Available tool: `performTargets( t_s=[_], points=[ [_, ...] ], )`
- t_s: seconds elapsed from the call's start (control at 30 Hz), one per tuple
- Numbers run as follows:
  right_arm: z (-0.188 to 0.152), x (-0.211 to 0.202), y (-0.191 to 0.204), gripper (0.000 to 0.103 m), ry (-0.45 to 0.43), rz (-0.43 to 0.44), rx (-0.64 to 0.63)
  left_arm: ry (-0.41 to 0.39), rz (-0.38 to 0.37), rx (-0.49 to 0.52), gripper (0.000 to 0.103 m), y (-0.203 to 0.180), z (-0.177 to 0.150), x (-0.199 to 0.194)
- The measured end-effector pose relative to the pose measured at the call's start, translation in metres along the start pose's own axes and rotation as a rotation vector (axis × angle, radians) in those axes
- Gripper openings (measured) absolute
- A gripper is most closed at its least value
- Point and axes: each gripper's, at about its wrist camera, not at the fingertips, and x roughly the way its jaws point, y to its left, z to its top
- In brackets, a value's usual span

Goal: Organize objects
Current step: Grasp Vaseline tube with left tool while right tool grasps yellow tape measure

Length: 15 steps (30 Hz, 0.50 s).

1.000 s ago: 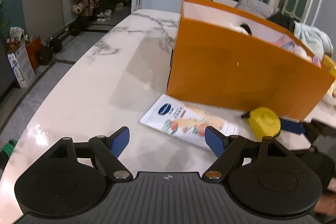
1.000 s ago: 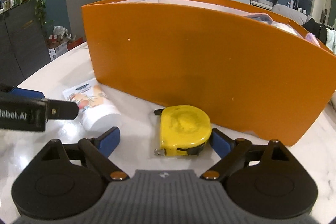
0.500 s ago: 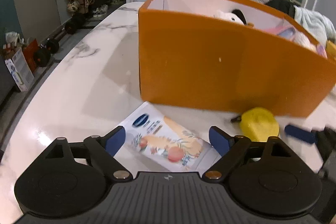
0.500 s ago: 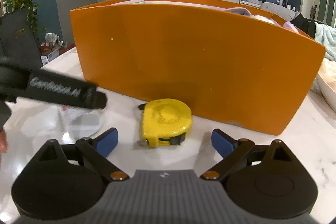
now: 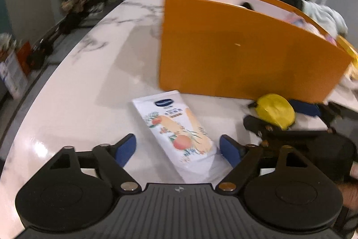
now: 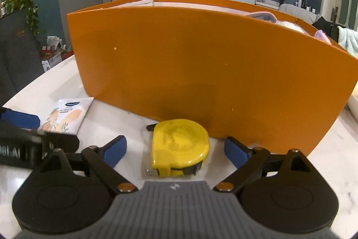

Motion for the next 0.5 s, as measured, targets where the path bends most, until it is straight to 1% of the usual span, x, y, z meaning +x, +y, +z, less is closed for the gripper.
performTargets(
  t_s=[0.03,0.07,0.1,0.13,0.17,0.2,0.27,0.4,0.5],
  points=[
    [-0.001,-0.001,-0.001,0.082,-0.007,-0.007,0.001,-0.007,-0.011,0.026,0.086,-0.004,-0.001,0.000],
    [-0.001,-0.003,-0.002,0.074,-0.011,-0.014,0.005,-0.012,-0.010,0.048,0.082,-0.009,-0.002,0.001],
    [-0.001,-0.005,-0.005,0.065,-0.015,-0.022,0.012,-0.022,-0.011,0.076,0.076,-0.014,-0.003,0.001],
    [-0.003,-0.008,-0.007,0.062,-0.017,-0.023,0.015,-0.029,-0.015,0.097,0.071,-0.017,-0.004,0.001],
    [-0.004,-0.011,-0.010,0.056,-0.018,-0.027,0.014,-0.038,-0.022,0.122,0.061,-0.022,-0.005,0.001],
    [-0.007,-0.015,-0.013,0.053,-0.017,-0.034,0.015,-0.045,-0.024,0.144,0.057,-0.026,-0.006,0.002],
    [-0.011,-0.021,-0.020,0.053,-0.016,-0.040,0.024,-0.046,-0.039,0.153,0.056,-0.029,-0.005,0.003],
    [-0.019,-0.031,-0.028,0.053,-0.019,-0.060,0.032,-0.062,-0.030,0.158,0.059,-0.036,-0.006,0.006],
    [-0.023,-0.034,-0.030,0.053,-0.026,-0.064,0.038,-0.070,-0.032,0.152,0.057,-0.035,-0.006,0.007]
  ],
)
